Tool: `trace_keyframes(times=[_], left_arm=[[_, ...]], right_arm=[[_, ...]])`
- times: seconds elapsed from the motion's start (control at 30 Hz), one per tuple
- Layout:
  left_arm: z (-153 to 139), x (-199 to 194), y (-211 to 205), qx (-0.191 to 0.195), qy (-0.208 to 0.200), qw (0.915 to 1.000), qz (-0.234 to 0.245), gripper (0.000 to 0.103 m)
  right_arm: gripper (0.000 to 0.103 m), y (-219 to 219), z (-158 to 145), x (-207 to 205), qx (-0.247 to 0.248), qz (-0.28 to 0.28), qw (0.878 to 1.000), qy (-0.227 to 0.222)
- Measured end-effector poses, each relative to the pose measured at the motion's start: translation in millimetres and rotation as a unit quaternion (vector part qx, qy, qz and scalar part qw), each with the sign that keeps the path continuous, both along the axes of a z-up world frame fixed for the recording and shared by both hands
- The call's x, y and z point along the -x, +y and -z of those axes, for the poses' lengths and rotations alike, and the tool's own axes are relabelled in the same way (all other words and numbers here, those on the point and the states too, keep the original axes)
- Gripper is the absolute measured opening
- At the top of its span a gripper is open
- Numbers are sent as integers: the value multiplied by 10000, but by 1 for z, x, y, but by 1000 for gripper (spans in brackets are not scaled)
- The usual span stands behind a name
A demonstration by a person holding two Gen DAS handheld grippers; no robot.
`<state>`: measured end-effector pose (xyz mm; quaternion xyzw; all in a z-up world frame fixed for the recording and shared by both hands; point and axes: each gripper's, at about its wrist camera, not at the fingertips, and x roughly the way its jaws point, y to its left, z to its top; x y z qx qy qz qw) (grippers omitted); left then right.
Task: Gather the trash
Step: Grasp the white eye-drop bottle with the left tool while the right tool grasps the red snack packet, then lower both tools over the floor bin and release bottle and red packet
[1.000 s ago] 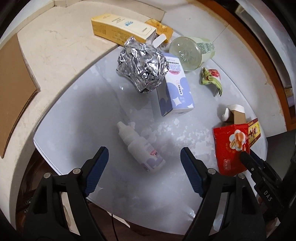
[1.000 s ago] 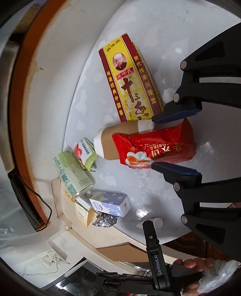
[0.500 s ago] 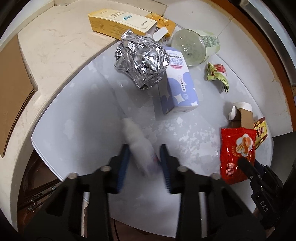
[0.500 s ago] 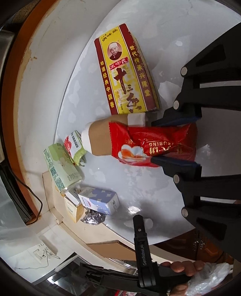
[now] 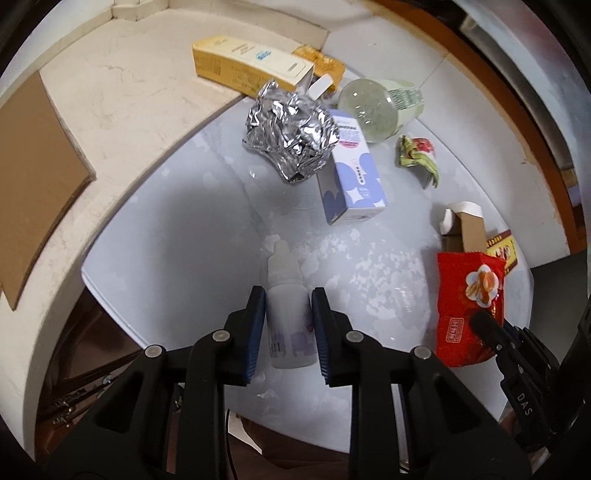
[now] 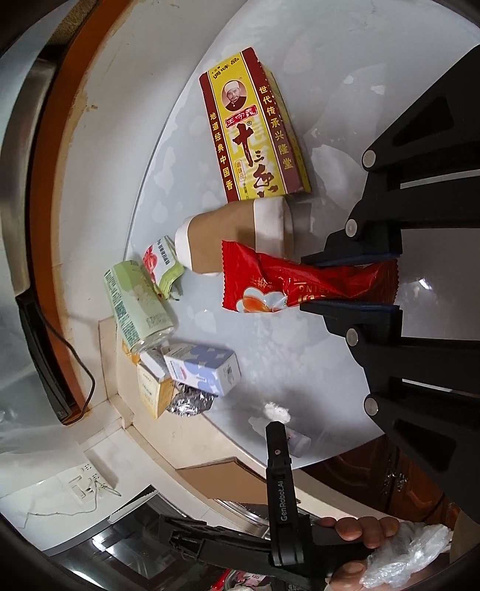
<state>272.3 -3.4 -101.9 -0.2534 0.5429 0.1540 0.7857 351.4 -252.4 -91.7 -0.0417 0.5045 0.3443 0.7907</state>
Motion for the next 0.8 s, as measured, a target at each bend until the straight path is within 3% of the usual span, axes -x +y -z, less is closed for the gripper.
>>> trace_keyframes(times=[0.47,0.8], left_arm=[[-46,55,-4,-304,-457,9957,741,22],[-58,135,20,-439,-674,9875,1356,22]], right_arm=[[15,14,-29,65,-128,184,9995,-227],[15,40,-40,161,-191,717,9970,-200]])
